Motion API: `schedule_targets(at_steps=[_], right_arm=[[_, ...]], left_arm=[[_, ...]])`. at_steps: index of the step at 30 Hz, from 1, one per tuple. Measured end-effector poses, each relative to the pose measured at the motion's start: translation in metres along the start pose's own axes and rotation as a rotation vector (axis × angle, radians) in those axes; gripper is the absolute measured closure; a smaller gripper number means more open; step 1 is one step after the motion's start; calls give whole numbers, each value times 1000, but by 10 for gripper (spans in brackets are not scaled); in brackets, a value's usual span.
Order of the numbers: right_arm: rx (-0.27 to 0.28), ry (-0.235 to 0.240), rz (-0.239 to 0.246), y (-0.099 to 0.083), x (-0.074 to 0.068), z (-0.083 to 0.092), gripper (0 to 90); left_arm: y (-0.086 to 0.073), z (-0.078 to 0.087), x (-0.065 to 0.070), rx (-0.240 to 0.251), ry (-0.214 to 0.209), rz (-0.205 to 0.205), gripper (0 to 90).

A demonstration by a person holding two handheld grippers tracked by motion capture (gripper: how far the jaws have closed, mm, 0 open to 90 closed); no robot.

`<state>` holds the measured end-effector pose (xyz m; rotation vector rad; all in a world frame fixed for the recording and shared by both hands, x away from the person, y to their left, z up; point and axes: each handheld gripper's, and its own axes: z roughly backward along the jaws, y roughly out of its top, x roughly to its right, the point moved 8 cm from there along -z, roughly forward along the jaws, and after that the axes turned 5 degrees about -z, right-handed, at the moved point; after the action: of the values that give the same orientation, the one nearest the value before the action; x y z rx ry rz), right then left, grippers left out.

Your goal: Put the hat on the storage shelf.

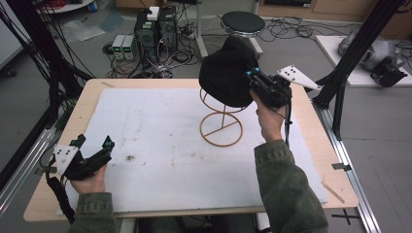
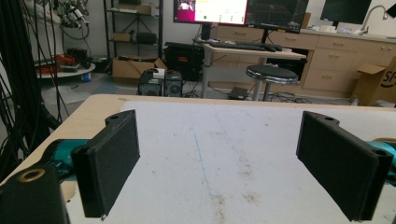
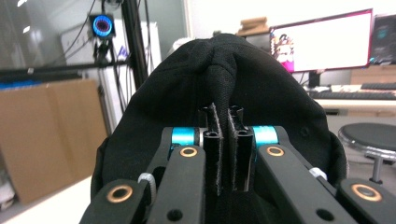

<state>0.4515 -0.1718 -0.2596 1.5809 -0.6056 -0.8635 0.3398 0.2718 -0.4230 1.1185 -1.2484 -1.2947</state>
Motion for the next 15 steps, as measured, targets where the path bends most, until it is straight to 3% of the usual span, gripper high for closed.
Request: schedule_targets(at_steps=[7, 15], right_arm=[[-122, 27, 38, -19, -3, -12, 869], [-164, 34, 55, -21, -5, -8, 861]], left_arm=[[-1, -2, 3, -6, -11, 6, 135], [-1, -2, 3, -9, -12, 4, 135]])
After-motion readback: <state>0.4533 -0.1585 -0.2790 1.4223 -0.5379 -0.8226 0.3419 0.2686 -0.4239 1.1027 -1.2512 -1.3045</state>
